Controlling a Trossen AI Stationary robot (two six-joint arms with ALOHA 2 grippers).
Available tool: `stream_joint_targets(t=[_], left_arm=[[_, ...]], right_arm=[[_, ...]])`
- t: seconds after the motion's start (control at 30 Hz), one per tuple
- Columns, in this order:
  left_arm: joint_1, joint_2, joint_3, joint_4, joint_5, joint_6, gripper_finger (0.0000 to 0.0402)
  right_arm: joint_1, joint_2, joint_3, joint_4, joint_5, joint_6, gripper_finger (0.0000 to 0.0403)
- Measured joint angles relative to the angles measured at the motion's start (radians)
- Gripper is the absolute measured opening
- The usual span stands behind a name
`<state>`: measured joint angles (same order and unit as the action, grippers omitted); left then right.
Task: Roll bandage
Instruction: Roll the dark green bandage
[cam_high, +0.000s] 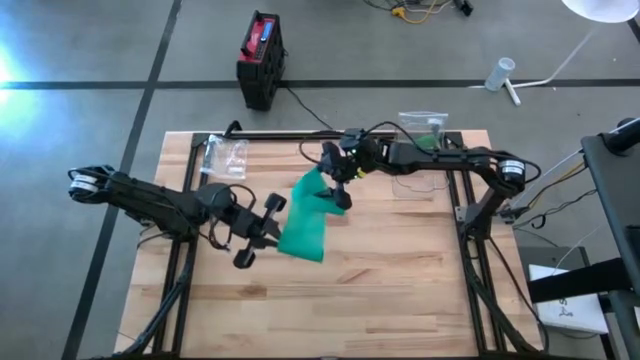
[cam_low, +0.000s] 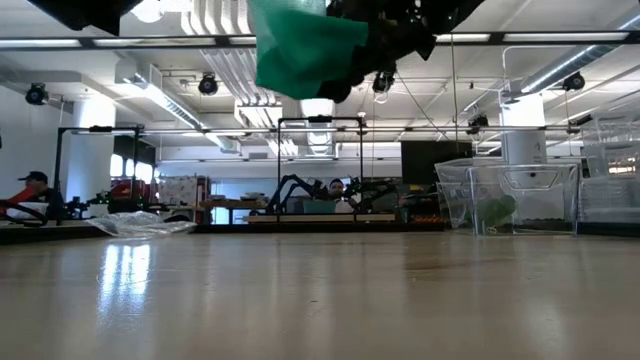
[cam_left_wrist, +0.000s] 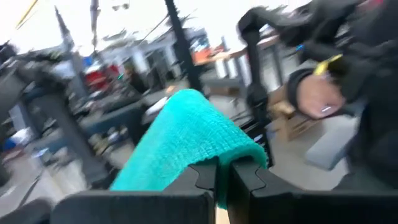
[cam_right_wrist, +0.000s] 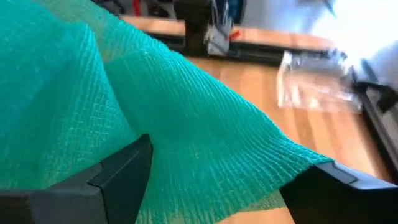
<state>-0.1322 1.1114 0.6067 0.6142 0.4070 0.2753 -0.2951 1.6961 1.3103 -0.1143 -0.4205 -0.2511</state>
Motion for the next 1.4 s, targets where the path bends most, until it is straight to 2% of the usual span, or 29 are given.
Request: stream_joint_targets(t=[0.13,0.27,0.4,0.47,0.6,0.77,0.93,1.1,1.2,1.4], left_arm=[[0.000,-0.009,0.000,0.040,0.092,-0.015,0.0000],[0.000,-0.029,0.000,0.034,0.108,-0.015,0.0000],[0.000,-0.034,0.000,0.025,0.109,-0.015,0.0000],[0.000,-0.034,0.000,0.023,0.110,-0.015,0.0000],[0.000,-0.035,0.000,-0.006,0.125,-0.020,0.0000],[0.000,-0.035,0.000,-0.076,0.133,-0.023,0.0000],[0.000,-0.041,0.001,-0.106,0.132,-0.056,0.0000],[0.009,-0.085,0.005,-0.168,0.119,-0.110,0.0000],[0.009,-0.136,0.021,-0.248,0.038,-0.111,0.0000],[0.013,-0.222,0.072,-0.345,-0.215,-0.131,0.0000]], right_arm=[[0.001,-0.009,-0.002,-0.052,-0.071,-0.008,0.0305],[0.000,-0.011,-0.003,-0.030,-0.277,0.090,0.0307],[0.005,-0.011,-0.003,0.093,-0.487,0.241,0.0305],[0.005,-0.010,-0.002,0.114,-0.524,0.296,0.0305],[-0.039,-0.003,-0.005,0.033,-0.528,0.343,0.0309],[-0.079,-0.029,-0.002,0.092,-0.593,0.336,0.0309],[-0.146,-0.024,-0.001,0.028,-0.569,0.322,0.0301],[-0.128,-0.041,-0.001,0.018,-0.574,0.307,0.0285],[-0.073,-0.058,0.000,0.021,-0.544,0.269,0.0274],[0.077,-0.089,0.000,0.016,-0.338,0.154,0.0259]])
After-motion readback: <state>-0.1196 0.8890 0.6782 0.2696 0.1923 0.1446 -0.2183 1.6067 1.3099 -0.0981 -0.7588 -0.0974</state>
